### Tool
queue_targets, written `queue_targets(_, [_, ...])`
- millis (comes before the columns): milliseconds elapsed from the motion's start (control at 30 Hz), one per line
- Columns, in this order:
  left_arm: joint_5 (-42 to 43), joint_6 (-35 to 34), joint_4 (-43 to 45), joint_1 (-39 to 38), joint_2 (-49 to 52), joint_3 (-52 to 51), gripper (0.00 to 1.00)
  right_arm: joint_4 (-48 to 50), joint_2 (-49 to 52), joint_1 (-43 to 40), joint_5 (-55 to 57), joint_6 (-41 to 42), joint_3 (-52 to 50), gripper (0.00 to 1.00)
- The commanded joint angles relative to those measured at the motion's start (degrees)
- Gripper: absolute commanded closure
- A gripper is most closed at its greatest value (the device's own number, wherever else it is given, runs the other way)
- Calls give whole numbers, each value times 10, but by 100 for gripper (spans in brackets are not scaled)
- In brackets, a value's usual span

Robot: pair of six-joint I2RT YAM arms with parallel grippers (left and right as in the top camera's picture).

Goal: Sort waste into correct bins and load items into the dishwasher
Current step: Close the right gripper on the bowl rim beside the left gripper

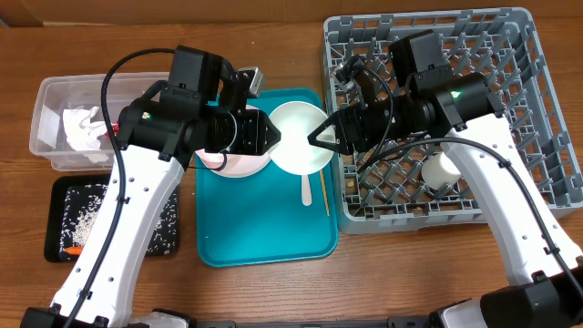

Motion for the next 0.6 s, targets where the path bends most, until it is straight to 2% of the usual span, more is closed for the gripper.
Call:
queue_targets(0, [-8,11,2,3,-11,16,74,3,1,2,-13,-5,-2,54])
queue_targets(167, [-8,11,2,3,-11,16,73,2,1,2,-13,-4,-2,53])
queue_targets(300, [-8,11,2,3,-11,16,59,2,1,2,-13,-5,-2,53])
queue_targets(367, [-8,11,2,3,-11,16,56,2,1,2,-13,-5,-2,53])
queue_targets(567, [-8,11,2,3,-11,16,53,2,1,2,-13,-5,-2,53])
